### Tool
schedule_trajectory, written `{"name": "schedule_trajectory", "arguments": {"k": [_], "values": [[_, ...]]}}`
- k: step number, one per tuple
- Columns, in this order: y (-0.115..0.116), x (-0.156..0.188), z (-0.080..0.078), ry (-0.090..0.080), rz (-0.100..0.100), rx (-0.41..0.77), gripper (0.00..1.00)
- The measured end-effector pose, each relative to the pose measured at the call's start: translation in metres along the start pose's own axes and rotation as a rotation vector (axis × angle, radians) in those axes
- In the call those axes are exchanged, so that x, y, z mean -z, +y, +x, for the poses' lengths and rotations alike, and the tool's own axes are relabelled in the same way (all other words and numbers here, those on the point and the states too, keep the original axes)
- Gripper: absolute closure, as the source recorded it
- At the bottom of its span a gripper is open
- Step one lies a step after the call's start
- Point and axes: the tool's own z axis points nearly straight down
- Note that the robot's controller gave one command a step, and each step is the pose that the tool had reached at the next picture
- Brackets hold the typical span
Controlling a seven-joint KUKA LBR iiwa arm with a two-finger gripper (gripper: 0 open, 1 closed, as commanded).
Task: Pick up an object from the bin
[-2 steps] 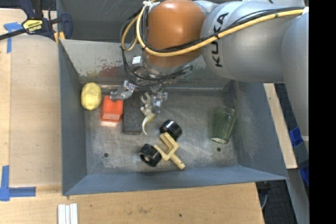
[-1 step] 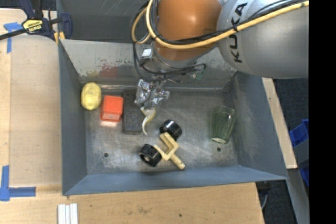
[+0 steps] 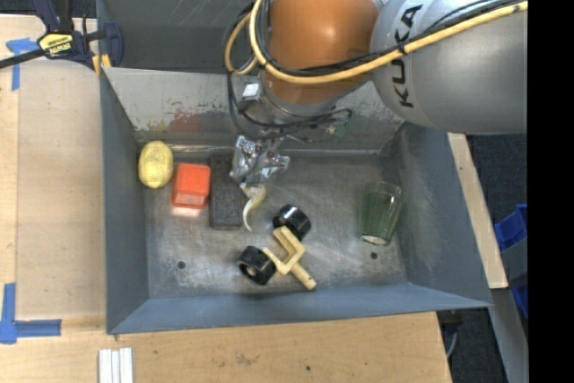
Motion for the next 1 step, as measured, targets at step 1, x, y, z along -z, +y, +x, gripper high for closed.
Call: {"name": "schedule_trajectory", "arguments": {"k": [1], "values": [[0.0002, -0.013, 0.0064, -0.004, 0.005, 0.067, 1.0]]}}
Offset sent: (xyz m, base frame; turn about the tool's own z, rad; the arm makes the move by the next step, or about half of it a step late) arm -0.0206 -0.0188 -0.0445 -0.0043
